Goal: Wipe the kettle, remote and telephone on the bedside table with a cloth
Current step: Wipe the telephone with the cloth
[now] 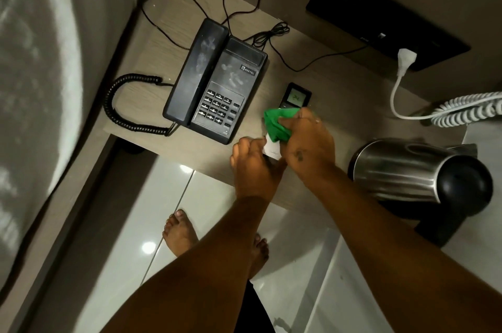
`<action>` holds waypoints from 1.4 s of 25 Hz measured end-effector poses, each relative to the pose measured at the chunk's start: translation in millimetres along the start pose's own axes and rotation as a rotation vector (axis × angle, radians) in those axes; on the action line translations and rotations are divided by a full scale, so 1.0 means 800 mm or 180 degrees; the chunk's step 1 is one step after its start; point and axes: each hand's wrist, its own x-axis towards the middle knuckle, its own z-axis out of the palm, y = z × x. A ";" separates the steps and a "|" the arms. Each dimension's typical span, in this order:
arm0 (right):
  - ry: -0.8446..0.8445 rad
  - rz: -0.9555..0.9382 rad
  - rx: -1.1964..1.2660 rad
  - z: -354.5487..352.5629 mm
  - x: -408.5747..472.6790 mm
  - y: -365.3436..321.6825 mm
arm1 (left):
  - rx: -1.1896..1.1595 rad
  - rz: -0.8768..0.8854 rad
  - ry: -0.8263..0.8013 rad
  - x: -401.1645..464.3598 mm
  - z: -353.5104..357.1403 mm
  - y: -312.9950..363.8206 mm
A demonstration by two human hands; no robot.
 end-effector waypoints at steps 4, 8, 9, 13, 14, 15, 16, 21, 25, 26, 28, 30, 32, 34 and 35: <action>-0.0453 0.0218 -0.0083 -0.007 0.003 0.004 | 0.0002 -0.0054 -0.0267 -0.001 -0.008 0.010; -0.0177 0.0161 0.0416 -0.038 0.016 -0.004 | 0.0144 0.0160 -0.0310 -0.014 -0.052 -0.003; -0.0042 0.0128 0.0527 -0.046 0.019 -0.009 | 0.0200 0.0147 -0.0085 -0.018 -0.067 -0.011; 0.0482 -0.0404 0.0477 -0.062 0.043 -0.045 | 0.0647 -0.0155 0.0676 0.003 -0.122 -0.041; 0.0579 -0.0585 0.0324 -0.062 0.056 -0.057 | 0.0710 -0.0210 0.0619 0.019 -0.132 -0.043; 0.0625 -0.0751 0.0163 -0.061 0.072 -0.071 | 0.0749 -0.0211 0.0556 0.035 -0.138 -0.044; 0.0615 -0.0876 0.0002 -0.058 0.089 -0.085 | 0.0763 -0.0160 0.0535 0.049 -0.142 -0.044; -0.0053 -0.1140 -0.0948 -0.030 0.130 -0.124 | 0.0870 0.0102 0.0437 0.078 -0.144 -0.050; -0.0028 -0.1097 -0.0939 -0.014 0.123 -0.127 | 0.0848 0.0139 0.0436 0.084 -0.142 -0.059; -0.0047 -0.1134 -0.1003 -0.012 0.122 -0.129 | 0.0856 0.0147 0.0450 0.085 -0.141 -0.059; -0.0101 -0.1257 -0.1217 -0.010 0.121 -0.133 | 0.0892 0.0179 0.0463 0.085 -0.139 -0.059; -0.0139 -0.1338 -0.1387 -0.009 0.116 -0.135 | 0.0909 0.0179 0.0459 0.086 -0.139 -0.060; -0.0215 -0.1414 -0.1494 -0.006 0.104 -0.138 | 0.0895 0.0212 0.0495 0.086 -0.138 -0.060; -0.0347 -0.1547 -0.1557 0.002 0.082 -0.138 | 0.0873 0.0260 0.0589 0.087 -0.137 -0.061; -0.0393 -0.1624 -0.1534 0.007 0.069 -0.139 | 0.0860 0.0282 0.0618 0.088 -0.137 -0.063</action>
